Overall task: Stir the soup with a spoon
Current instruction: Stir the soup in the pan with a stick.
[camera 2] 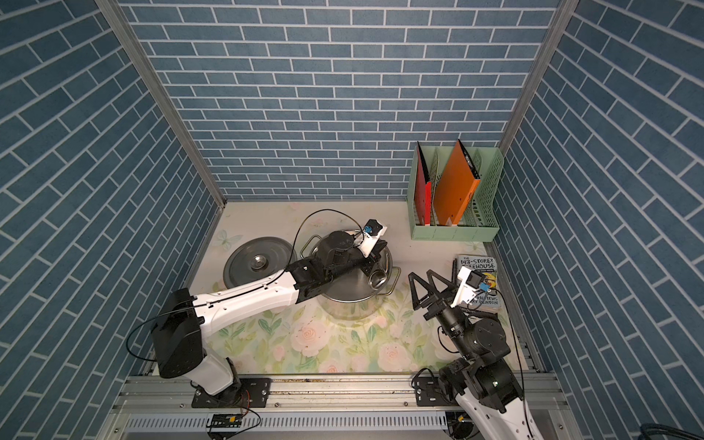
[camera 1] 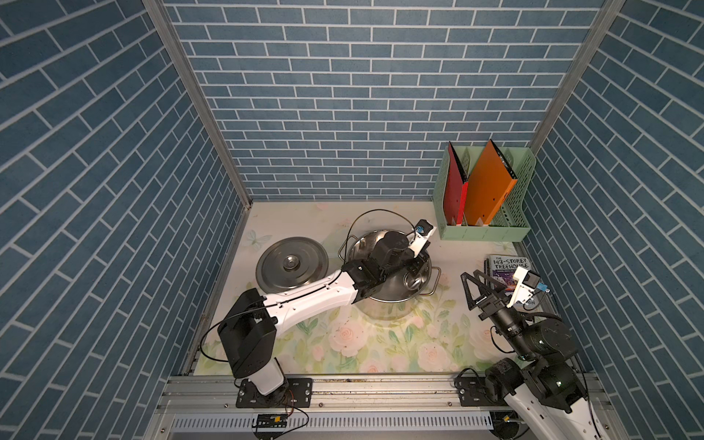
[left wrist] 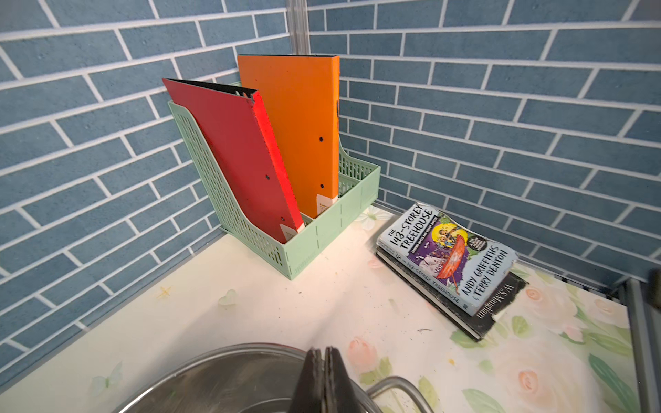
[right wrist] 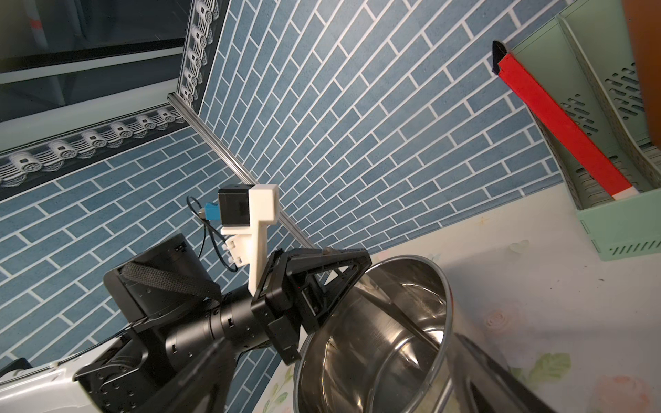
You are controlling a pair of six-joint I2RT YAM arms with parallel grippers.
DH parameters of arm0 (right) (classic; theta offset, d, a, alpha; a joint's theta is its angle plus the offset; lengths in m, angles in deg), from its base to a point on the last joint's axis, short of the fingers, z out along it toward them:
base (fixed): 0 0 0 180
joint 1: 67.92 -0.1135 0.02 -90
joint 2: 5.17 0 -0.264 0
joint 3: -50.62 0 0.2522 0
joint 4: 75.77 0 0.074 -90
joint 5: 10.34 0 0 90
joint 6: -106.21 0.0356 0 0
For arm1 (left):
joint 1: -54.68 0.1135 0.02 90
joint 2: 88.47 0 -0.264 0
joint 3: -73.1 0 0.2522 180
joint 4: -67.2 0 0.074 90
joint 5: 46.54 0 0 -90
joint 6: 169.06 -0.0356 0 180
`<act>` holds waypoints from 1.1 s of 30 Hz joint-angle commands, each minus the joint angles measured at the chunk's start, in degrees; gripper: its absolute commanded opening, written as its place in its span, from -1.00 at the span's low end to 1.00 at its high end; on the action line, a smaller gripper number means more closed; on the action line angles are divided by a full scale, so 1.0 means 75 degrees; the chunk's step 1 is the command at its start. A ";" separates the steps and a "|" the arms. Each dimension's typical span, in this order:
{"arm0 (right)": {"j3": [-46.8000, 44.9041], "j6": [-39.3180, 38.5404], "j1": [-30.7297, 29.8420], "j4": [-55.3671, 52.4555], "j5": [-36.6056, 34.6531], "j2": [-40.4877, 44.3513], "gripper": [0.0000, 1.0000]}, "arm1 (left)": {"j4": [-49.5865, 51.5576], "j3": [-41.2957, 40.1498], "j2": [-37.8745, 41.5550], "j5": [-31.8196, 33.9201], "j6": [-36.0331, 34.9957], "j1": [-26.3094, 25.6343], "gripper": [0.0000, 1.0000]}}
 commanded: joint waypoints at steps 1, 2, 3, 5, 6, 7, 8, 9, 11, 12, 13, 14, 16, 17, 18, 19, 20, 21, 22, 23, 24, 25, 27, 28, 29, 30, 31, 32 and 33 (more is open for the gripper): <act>0.0024 0.0045 -0.0031 0.0053 -0.0036 0.0048 0.93 | 0.0125 -0.0373 0.0575 0.0174 -0.0107 -0.0242 -1.00; 0.0008 0.0045 -0.0025 0.0087 -0.0038 0.0032 0.93 | 0.0172 -0.0532 0.0739 0.0213 -0.0086 -0.0288 -1.00; -0.0011 0.0045 -0.0031 0.0113 -0.0030 0.0005 0.93 | 0.0237 -0.0692 0.0895 0.0243 -0.0060 -0.0331 -1.00; -0.0053 0.0056 -0.0028 0.0179 -0.0017 -0.0019 0.93 | 0.0406 -0.1009 0.1251 0.0276 -0.0004 -0.0382 -1.00; -0.0063 0.0056 -0.0025 0.0207 -0.0016 -0.0041 0.94 | 0.0503 -0.1172 0.1426 0.0317 0.0030 -0.0398 -1.00; -0.0077 0.0056 -0.0030 0.0222 -0.0015 -0.0060 0.93 | 0.0609 -0.1307 0.1608 0.0368 0.0053 -0.0397 -1.00; -0.0092 0.0056 -0.0030 0.0249 -0.0007 -0.0087 0.94 | 0.0734 -0.1450 0.1759 0.0482 0.0085 -0.0401 -1.00; -0.0105 0.0056 -0.0031 0.0282 -0.0004 -0.0117 0.93 | 0.0874 -0.1577 0.1927 0.0622 0.0085 -0.0402 -1.00; -0.0122 0.0067 -0.0031 0.0349 0.0017 -0.0166 0.93 | 0.1151 -0.1775 0.2221 0.0990 0.0055 -0.0385 -1.00; -0.0133 0.0077 -0.0031 0.0399 0.0028 -0.0190 0.93 | 0.1269 -0.1844 0.2338 0.1173 0.0028 -0.0384 -1.00; -0.0148 0.0085 -0.0025 0.0451 0.0040 -0.0229 0.93 | 0.1401 -0.1903 0.2432 0.1371 0.0028 -0.0363 -1.00; -0.0148 0.0091 -0.0028 0.0494 0.0053 -0.0255 0.93 | 0.1517 -0.1937 0.2516 0.1530 0.0029 -0.0314 -1.00; -0.0150 0.0103 -0.0030 0.0530 0.0086 -0.0316 0.93 | 0.1634 -0.2032 0.2641 0.1807 0.0059 -0.0141 -1.00; -0.0148 0.0103 -0.0025 0.0544 0.0098 -0.0330 0.94 | 0.1631 -0.2093 0.2700 0.1910 0.0067 -0.0026 -1.00; -0.0148 0.0103 -0.0029 0.0547 0.0101 -0.0349 0.93 | 0.1614 -0.2154 0.2747 0.2002 0.0075 0.0098 -1.00; -0.0145 0.0103 -0.0027 0.0544 0.0102 -0.0350 0.94 | 0.1581 -0.2203 0.2769 0.2050 0.0076 0.0241 -1.00; -0.0138 0.0103 -0.0031 0.0534 0.0102 -0.0353 0.93 | 0.1500 -0.2236 0.2773 0.2049 0.0054 0.0368 -1.00; -0.0126 0.0103 -0.0031 0.0534 0.0102 -0.0357 0.93 | 0.1426 -0.2241 0.2750 0.1985 0.0016 0.0497 -1.00; -0.0118 0.0103 -0.0025 0.0512 0.0102 -0.0358 0.94 | 0.1363 -0.2227 0.2696 0.1891 -0.0026 0.0603 -1.00; -0.0112 0.0098 -0.0031 0.0496 0.0102 -0.0359 0.93 | 0.1291 -0.2184 0.2614 0.1758 -0.0101 0.0673 -1.00; -0.0097 0.0107 -0.0031 0.0478 0.0108 -0.0370 0.93 | 0.1204 -0.2164 0.2537 0.1655 -0.0185 0.0702 -1.00; -0.0093 0.0123 -0.0031 0.0471 0.0113 -0.0372 0.94 | 0.1089 -0.2155 0.2464 0.1549 -0.0287 0.0704 -1.00; -0.0073 0.0132 -0.0031 0.0395 0.0116 -0.0372 0.93 | 0.0908 -0.2114 0.2343 0.1317 -0.0441 0.0711 -1.00; -0.0058 0.0127 -0.0030 0.0336 0.0105 -0.0371 0.93 | 0.0813 -0.2122 0.2320 0.1246 -0.0486 0.0711 -1.00; -0.0049 0.0112 -0.0031 0.0309 0.0102 -0.0371 0.93 | 0.0708 -0.2149 0.2317 0.1185 -0.0570 0.0713 -1.00; -0.0044 0.0088 -0.0031 0.0282 0.0092 -0.0360 0.93 | 0.0608 -0.2183 0.2336 0.1105 -0.0689 0.0712 -1.00; -0.0043 0.0065 -0.0028 0.0271 0.0099 -0.0375 0.93 | 0.0486 -0.2237 0.2347 0.1005 -0.0831 0.0711 -1.00; -0.0043 0.0052 -0.0029 0.0261 0.0101 -0.0381 0.93 | 0.0390 -0.2276 0.2363 0.0890 -0.0970 0.0711 -1.00; -0.0043 0.0030 -0.0031 0.0255 0.0112 -0.0404 0.93 | 0.0356 -0.2278 0.2376 0.0768 -0.1136 0.0711 -1.00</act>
